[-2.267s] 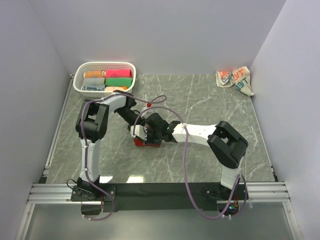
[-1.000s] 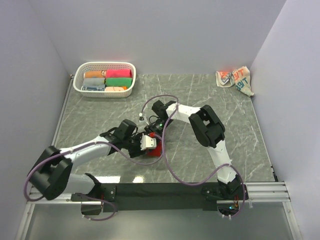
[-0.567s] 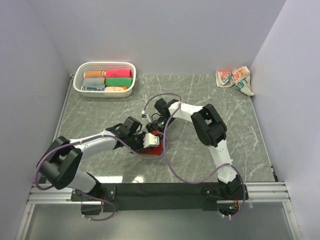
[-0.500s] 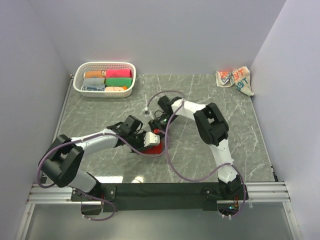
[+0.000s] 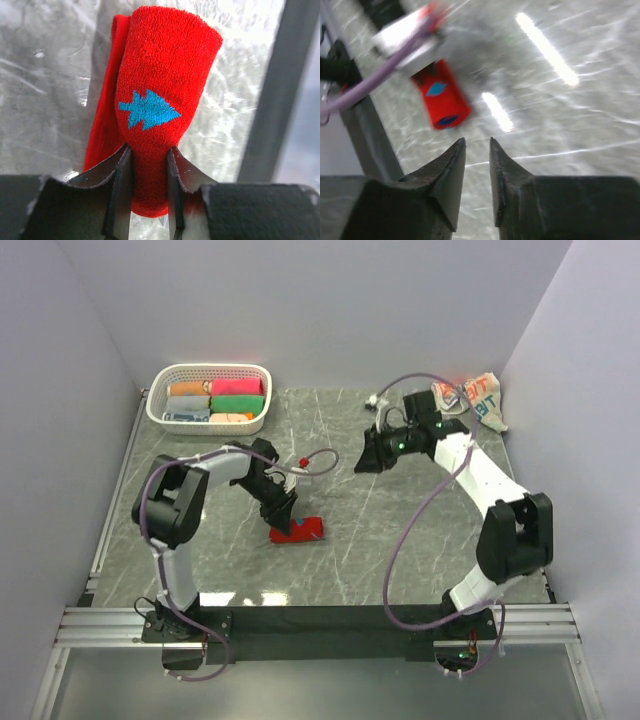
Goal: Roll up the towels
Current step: Roll the towel
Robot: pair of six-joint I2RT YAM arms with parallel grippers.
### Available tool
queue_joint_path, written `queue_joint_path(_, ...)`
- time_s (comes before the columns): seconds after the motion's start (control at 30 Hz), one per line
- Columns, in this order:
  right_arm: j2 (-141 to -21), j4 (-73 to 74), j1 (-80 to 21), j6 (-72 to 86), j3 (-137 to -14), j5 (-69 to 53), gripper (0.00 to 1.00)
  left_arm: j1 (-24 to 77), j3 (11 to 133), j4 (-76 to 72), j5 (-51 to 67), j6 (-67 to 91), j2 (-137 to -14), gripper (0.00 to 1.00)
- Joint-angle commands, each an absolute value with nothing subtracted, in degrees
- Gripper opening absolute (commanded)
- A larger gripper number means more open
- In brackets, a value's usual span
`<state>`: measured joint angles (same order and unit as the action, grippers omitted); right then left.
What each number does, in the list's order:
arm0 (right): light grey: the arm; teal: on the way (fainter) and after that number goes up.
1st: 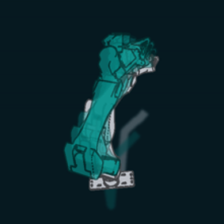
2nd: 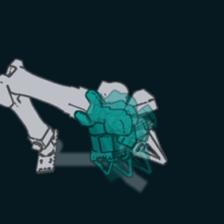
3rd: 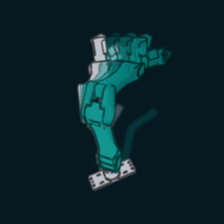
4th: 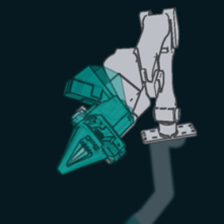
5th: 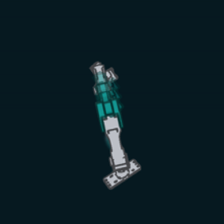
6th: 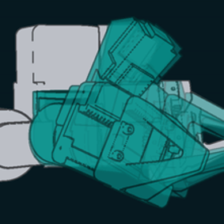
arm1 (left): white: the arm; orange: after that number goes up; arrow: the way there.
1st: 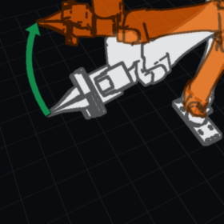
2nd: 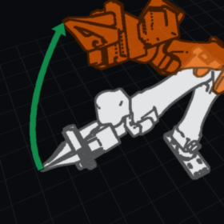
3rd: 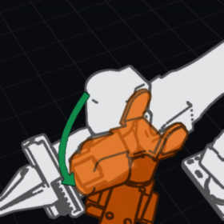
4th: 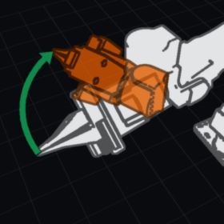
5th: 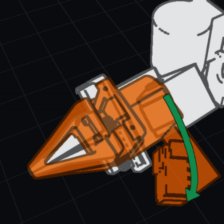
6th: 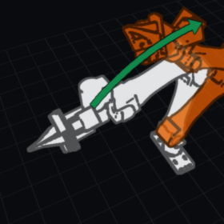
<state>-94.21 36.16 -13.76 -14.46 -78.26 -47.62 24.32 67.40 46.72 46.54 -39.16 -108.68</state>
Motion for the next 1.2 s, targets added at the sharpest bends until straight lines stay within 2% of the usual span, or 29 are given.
queue_joint_path(0.0, -91.1, 33.5, -15.4, -16.3, -70.9, -46.7, 0.30, 22.2, 71.7, 58.3, 43.6, -40.0, -116.7, 0.17)
queue_joint_path(0.13, -84.9, 32.1, -18.6, -17.6, -67.1, -44.0, 0.27, 20.9, 79.4, 63.2, 44.5, -41.0, -123.6, 0.17)
queue_joint_path(0.27, -80.3, 29.8, -27.1, -19.0, -65.0, -38.1, 0.27, 20.7, 84.5, 65.6, 44.1, -41.6, -126.7, 0.18)
queue_joint_path(0.4, -80.8, 26.8, -38.1, -21.6, -64.1, -31.5, 0.39, 20.7, 86.0, 66.1, 43.1, -41.7, -128.7, 0.20)
queue_joint_path(0.47, -83.5, 25.8, -41.5, -23.4, -64.3, -27.5, 0.45, 20.6, 86.3, 66.0, 42.7, -41.7, -129.0, 0.21)
queue_joint_path(0.63, -92.5, 20.6, -47.2, -24.3, -66.3, -22.9, 0.52, 20.3, 86.7, 66.4, 43.0, -41.9, -130.0, 0.25)
queue_joint_path(0.9, -103.5, 18.2, -49.7, -27.8, -70.1, -19.4, 0.53, 20.0, 86.3, 65.7, 42.8, -41.7, -130.4, 0.30)
queue_joint_path(1.0, -105.8, 19.8, -50.1, -28.8, -70.4, -20.4, 0.47, 19.7, 86.0, 65.4, 43.1, -41.5, -130.2, 0.32)
queue_joint_path(1.03, -106.3, 20.0, -50.0, -29.0, -70.3, -20.9, 0.35, 19.4, 85.8, 64.5, 43.5, -40.9, -129.9, 0.36)
queue_joint_path(1.13, -106.8, 21.1, -50.0, -29.9, -69.1, -23.4, 0.13, 17.7, 84.6, 61.6, 45.7, -39.4, -127.8, 0.43)
queue_joint_path(1.17, -107.0, 21.3, -49.9, -30.2, -68.5, -24.6, 0.10, 17.0, 84.2, 60.9, 46.6, -39.0, -126.9, 0.45)
